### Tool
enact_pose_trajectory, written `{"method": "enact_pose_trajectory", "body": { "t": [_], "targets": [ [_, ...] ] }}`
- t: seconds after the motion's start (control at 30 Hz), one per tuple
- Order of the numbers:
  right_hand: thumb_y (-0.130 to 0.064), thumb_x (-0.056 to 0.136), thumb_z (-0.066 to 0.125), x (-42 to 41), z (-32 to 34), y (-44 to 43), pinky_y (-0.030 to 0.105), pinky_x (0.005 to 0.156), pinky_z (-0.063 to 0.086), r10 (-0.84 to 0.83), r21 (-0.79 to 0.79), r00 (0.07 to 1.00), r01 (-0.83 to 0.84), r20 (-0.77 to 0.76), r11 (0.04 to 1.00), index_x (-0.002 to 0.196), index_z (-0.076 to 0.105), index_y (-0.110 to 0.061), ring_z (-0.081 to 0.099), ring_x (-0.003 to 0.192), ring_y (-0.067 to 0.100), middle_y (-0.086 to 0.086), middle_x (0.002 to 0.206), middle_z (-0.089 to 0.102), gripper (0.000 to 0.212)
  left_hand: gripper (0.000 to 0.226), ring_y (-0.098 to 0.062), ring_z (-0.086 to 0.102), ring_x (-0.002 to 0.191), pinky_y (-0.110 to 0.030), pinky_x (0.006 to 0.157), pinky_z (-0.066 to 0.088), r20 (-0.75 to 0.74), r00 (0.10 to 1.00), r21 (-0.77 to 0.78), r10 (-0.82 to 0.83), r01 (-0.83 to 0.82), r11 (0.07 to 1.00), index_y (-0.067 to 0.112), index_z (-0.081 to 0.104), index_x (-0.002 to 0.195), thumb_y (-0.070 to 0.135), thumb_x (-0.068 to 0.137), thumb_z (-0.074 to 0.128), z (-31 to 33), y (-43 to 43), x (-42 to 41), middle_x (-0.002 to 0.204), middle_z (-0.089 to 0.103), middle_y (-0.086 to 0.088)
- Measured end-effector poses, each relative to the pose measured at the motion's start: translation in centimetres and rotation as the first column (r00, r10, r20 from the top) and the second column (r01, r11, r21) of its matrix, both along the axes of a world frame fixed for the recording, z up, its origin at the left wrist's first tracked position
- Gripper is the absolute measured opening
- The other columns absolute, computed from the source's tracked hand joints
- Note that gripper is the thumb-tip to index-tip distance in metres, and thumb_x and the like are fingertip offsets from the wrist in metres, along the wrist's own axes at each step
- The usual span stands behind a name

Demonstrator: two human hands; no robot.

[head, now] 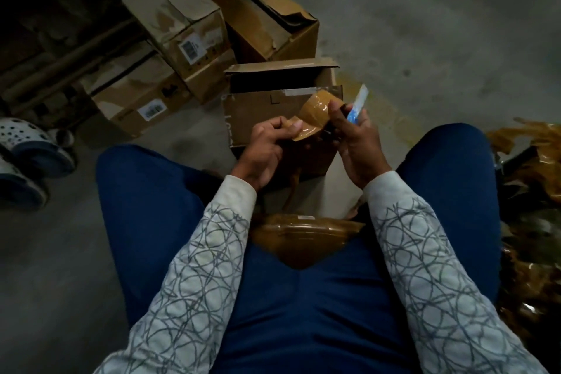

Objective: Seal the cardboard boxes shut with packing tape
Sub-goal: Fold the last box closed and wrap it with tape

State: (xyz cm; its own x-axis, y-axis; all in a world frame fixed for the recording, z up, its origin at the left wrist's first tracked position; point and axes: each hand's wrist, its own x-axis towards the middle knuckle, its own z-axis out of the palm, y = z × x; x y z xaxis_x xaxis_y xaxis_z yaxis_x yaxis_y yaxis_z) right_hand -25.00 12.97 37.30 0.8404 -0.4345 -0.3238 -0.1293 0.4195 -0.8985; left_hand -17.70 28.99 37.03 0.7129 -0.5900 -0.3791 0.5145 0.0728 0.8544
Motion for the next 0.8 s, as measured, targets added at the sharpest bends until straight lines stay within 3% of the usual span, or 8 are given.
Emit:
{"method": "enact_pose_trajectory", "body": {
  "t": [0.07, 0.17, 0.3, 0.37, 0.47, 0.53, 0.67, 0.8],
  "targets": [
    [-0.038, 0.092, 0.070, -0.4, 0.1, 0.2, 0.031, 0.087, 0.057, -0.033, -0.284, 0.999, 0.020, -0.041, 0.959, 0.118, 0.051, -0.012, 0.068, 0.095, 0.005, 0.001, 0.105, 0.066, 0.041, 0.011, -0.020, 0.065, 0.086, -0.028, 0.072, 0.056, 0.025, 1.000, -0.015, -0.002, 0.002, 1.000, 0.007, 0.061, 0.085, 0.007, 0.096, 0.060, 0.5, 0.6, 0.4, 0.091, 0.068, -0.011],
    [-0.043, 0.087, 0.074, -1.1, 0.2, -0.6, 0.012, 0.071, 0.049, -0.186, -0.666, 0.982, 0.165, 0.041, 0.728, 0.115, 0.044, -0.018, 0.057, 0.081, -0.004, -0.004, 0.097, 0.055, 0.049, 0.020, -0.018, 0.062, 0.082, -0.026, 0.070, 0.051, 0.121, 0.991, 0.026, -0.053, 0.051, 0.998, 0.013, 0.055, 0.077, 0.003, 0.092, 0.063, 0.6, 1.4, 0.9, 0.083, 0.063, -0.006],
    [-0.045, 0.083, 0.077, -1.5, 0.6, -2.1, 0.023, 0.092, 0.051, 0.112, -0.581, 0.992, -0.124, -0.057, 0.804, 0.127, 0.036, -0.025, 0.053, 0.116, 0.008, -0.004, 0.127, 0.050, 0.063, 0.027, -0.010, 0.059, 0.073, -0.022, 0.066, 0.049, 0.196, 0.962, 0.127, -0.188, 0.166, 0.978, 0.015, 0.053, 0.072, -0.002, 0.088, 0.066, 1.1, 2.2, 1.1, 0.073, 0.057, 0.000],
    [-0.033, 0.084, 0.079, -1.6, 0.7, -2.2, 0.025, 0.091, 0.053, 0.306, -0.450, 0.943, -0.331, -0.131, 0.829, 0.125, 0.041, -0.026, 0.056, 0.113, 0.009, -0.009, 0.123, 0.052, 0.057, 0.029, -0.009, 0.058, 0.069, -0.019, 0.061, 0.048, 0.232, 0.938, 0.178, -0.256, 0.217, 0.960, 0.014, 0.052, 0.071, -0.002, 0.086, 0.070, 1.5, 2.5, 1.2, 0.070, 0.057, 0.001],
    [-0.030, 0.076, 0.084, -1.2, 0.5, -2.1, 0.037, 0.094, 0.055, 0.377, -0.350, 0.911, -0.413, -0.167, 0.841, 0.112, 0.047, -0.029, 0.060, 0.109, 0.015, -0.004, 0.116, 0.055, 0.052, 0.029, -0.005, 0.056, 0.062, -0.015, 0.054, 0.045, 0.298, 0.901, 0.262, -0.316, 0.241, 0.935, 0.012, 0.050, 0.070, -0.003, 0.088, 0.067, 2.3, 3.3, 2.0, 0.065, 0.058, 0.007],
    [-0.042, 0.067, 0.090, -0.1, 0.0, -2.3, 0.039, 0.095, 0.054, 0.425, -0.390, 0.872, -0.489, -0.244, 0.780, 0.120, 0.046, -0.027, 0.059, 0.115, 0.024, 0.001, 0.124, 0.055, 0.071, 0.025, -0.007, 0.059, 0.067, -0.018, 0.058, 0.047, 0.336, 0.869, 0.335, -0.364, 0.251, 0.908, 0.012, 0.054, 0.073, 0.000, 0.089, 0.068, 2.2, 3.9, 3.1, 0.070, 0.062, 0.005],
    [-0.045, 0.075, 0.085, 4.6, 0.3, -3.3, 0.037, 0.106, 0.045, 0.563, -0.576, 0.724, -0.676, -0.400, 0.460, 0.148, 0.025, -0.026, 0.046, 0.123, 0.015, -0.007, 0.139, 0.042, 0.097, 0.019, -0.014, 0.063, 0.087, -0.028, 0.076, 0.051, 0.401, 0.825, 0.493, -0.398, 0.172, 0.853, -0.006, 0.064, 0.097, 0.012, 0.092, 0.068, 0.8, 4.3, 6.2, 0.097, 0.067, -0.011],
    [-0.054, 0.069, 0.085, 10.5, -0.3, -5.8, 0.042, 0.104, 0.051, 0.558, -0.651, 0.706, -0.676, -0.436, 0.347, 0.144, 0.031, -0.021, 0.055, 0.120, 0.019, -0.001, 0.136, 0.051, 0.098, 0.037, -0.014, 0.044, 0.132, -0.035, 0.106, 0.039, 0.653, 0.628, 0.563, -0.423, -0.030, 0.826, 0.014, 0.073, 0.096, 0.049, 0.083, 0.068, -1.6, 3.4, 11.3, 0.145, 0.050, 0.011]
  ]
}}
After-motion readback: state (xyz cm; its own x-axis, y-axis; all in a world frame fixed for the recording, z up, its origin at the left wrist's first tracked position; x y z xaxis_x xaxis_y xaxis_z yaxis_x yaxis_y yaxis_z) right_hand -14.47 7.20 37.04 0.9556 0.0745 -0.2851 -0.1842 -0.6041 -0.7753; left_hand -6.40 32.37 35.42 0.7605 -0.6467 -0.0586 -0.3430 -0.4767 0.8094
